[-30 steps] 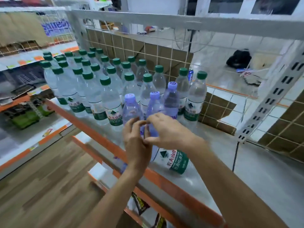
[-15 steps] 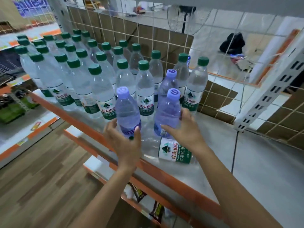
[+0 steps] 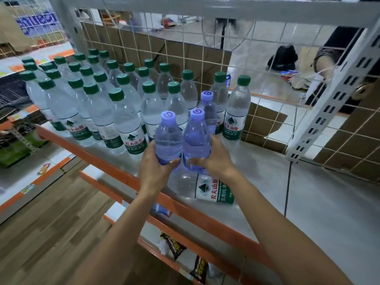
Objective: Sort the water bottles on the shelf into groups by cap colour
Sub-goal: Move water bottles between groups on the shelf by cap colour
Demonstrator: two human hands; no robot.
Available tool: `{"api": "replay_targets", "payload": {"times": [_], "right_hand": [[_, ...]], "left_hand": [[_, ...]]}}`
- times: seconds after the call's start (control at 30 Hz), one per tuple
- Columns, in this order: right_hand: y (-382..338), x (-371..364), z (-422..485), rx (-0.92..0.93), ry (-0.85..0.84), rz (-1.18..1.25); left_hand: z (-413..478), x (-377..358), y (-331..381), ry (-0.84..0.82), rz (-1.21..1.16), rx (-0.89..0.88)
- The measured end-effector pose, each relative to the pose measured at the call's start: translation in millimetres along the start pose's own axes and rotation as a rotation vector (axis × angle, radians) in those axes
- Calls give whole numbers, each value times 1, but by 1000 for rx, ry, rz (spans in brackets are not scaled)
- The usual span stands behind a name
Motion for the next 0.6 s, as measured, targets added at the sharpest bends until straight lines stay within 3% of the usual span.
{"api": "replay_targets", "payload": {"times": [0.27, 0.6], "right_hand": [[33, 76, -28, -47, 260, 76], [89, 209, -122, -162, 604, 77]], "left_hand": [[-7, -30, 34, -55, 20, -111], [-55, -164, 130, -298, -111, -222]]}}
Point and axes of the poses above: each hand's wrist, its own z-axis towards the middle knuckle, its own x-axis out of the back of the hand, y = z × x, the point moved 9 cm from there along z, towards the middle knuckle, and after that the axes turned 3 degrees about -z, right-handed, at the moved point
